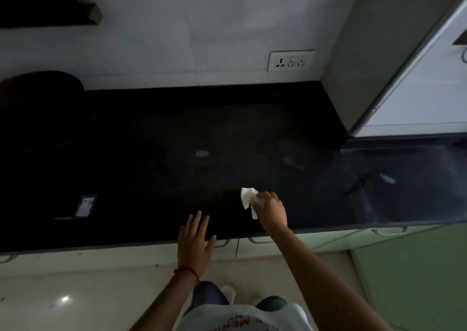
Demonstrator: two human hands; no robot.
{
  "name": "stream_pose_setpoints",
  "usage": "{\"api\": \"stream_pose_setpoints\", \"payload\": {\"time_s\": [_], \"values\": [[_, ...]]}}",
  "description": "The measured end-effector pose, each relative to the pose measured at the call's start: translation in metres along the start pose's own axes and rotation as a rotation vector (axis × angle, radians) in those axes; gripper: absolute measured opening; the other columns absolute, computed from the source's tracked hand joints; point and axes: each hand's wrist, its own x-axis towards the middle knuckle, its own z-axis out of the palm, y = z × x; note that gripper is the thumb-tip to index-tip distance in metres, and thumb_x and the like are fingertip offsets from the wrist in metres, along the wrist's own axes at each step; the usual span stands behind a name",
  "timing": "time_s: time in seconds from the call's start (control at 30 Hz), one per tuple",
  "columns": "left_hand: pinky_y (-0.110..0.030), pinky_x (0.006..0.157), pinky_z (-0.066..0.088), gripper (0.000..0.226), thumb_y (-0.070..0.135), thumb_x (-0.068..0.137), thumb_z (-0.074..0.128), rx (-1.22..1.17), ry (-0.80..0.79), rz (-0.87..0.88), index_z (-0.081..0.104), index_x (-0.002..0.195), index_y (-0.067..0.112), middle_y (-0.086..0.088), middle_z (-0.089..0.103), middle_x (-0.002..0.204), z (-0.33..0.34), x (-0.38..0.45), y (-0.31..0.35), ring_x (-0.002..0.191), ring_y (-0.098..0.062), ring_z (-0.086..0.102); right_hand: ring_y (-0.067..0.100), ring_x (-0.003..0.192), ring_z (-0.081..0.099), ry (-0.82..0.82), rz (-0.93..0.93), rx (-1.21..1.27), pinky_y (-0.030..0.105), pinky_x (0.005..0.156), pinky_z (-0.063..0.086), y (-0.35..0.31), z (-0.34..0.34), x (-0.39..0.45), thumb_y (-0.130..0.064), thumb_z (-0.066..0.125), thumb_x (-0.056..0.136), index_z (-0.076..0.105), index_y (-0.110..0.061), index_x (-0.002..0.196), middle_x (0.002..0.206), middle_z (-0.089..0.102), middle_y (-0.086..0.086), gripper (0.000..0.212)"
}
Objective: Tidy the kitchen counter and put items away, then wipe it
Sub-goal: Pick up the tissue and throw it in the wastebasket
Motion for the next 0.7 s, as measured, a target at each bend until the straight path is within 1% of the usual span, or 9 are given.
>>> {"api": "stream_pose_setpoints", "payload": {"time_s": [0.13,0.23,0.3,0.33,0.4,0.47,0.53,0.63,0.7], "values": [[-0.046,0.116,0.014,0.054,0.031,0.089,0.054,0.033,-0.01,0.021,0.038,0.139,0.016,-0.008,0.025,0.154,0.001,0.001,-0.002,0.144,-0.028,0.015,0.025,0.092,0.061,0.08,0.042,0.086,0.032,0.077,0.05,0.008,-0.001,-0.007,-0.016,0.052,0.089,0.062,-0.005,0.107,0.108,0.063,0.012,0.023],[-0.046,0.117,0.014,0.054,0.034,0.089,0.052,0.065,-0.064,0.065,0.039,0.139,0.017,-0.011,0.022,0.154,0.002,0.003,0.006,0.144,-0.029,0.013,0.023,0.086,0.061,0.178,0.118,0.21,0.035,0.076,0.052,0.022,-0.006,-0.02,-0.014,0.055,0.088,0.066,-0.005,0.1,0.097,0.066,0.01,0.019],[-0.043,0.117,0.016,0.053,0.035,0.09,0.05,0.062,-0.111,0.13,0.039,0.138,0.018,-0.01,0.022,0.154,0.003,0.004,0.014,0.144,-0.027,0.014,0.019,0.08,0.06,0.281,0.201,0.317,0.025,0.067,0.05,0.034,-0.012,-0.033,-0.015,0.057,0.086,0.068,-0.007,0.096,0.088,0.066,0.005,0.017],[-0.042,0.118,0.016,0.052,0.035,0.09,0.05,0.065,-0.137,0.176,0.039,0.138,0.019,-0.01,0.023,0.154,0.003,0.005,0.019,0.144,-0.026,0.014,0.016,0.075,0.059,0.337,0.247,0.368,0.019,0.061,0.046,0.042,-0.014,-0.041,-0.017,0.059,0.086,0.069,-0.009,0.094,0.083,0.065,0.001,0.015],[-0.041,0.117,0.019,0.049,0.032,0.09,0.052,0.07,-0.184,0.286,0.043,0.135,0.017,-0.01,0.027,0.152,0.006,0.009,0.03,0.143,-0.027,0.017,0.01,0.065,0.057,0.462,0.337,0.449,0.012,0.054,0.04,0.058,-0.018,-0.061,-0.021,0.061,0.084,0.069,-0.015,0.087,0.073,0.063,-0.004,0.011],[-0.045,0.113,0.027,0.043,0.025,0.086,0.06,0.066,-0.21,0.409,0.054,0.126,0.012,-0.014,0.039,0.145,0.009,0.014,0.046,0.139,-0.032,0.028,0.002,0.061,0.056,0.594,0.415,0.519,0.007,0.051,0.04,0.076,-0.021,-0.087,-0.019,0.063,0.082,0.069,-0.017,0.082,0.066,0.062,-0.008,0.006],[-0.051,0.104,0.038,0.037,0.016,0.078,0.07,0.086,-0.226,0.554,0.064,0.113,0.006,-0.02,0.054,0.132,0.014,0.018,0.064,0.129,-0.038,0.043,0.002,0.059,0.054,0.712,0.498,0.551,0.003,0.053,0.038,0.097,-0.022,-0.119,-0.013,0.065,0.079,0.069,-0.015,0.079,0.064,0.061,-0.007,0.004],[-0.054,0.089,0.049,0.033,0.007,0.066,0.079,0.128,-0.248,0.798,0.07,0.097,0.002,-0.024,0.065,0.112,0.026,0.018,0.095,0.111,-0.043,0.057,0.009,0.058,0.052,0.828,0.677,0.58,0.007,0.054,0.037,0.131,-0.017,-0.179,-0.008,0.067,0.078,0.069,-0.012,0.078,0.064,0.061,0.001,0.005],[-0.053,0.083,0.053,0.034,0.008,0.061,0.083,0.186,-0.284,0.949,0.07,0.092,0.001,-0.024,0.068,0.104,0.039,0.009,0.119,0.103,-0.042,0.062,0.014,0.062,0.054,0.883,0.798,0.61,0.013,0.056,0.038,0.154,-0.009,-0.225,-0.009,0.066,0.079,0.069,-0.013,0.078,0.066,0.063,0.001,0.005]]}}
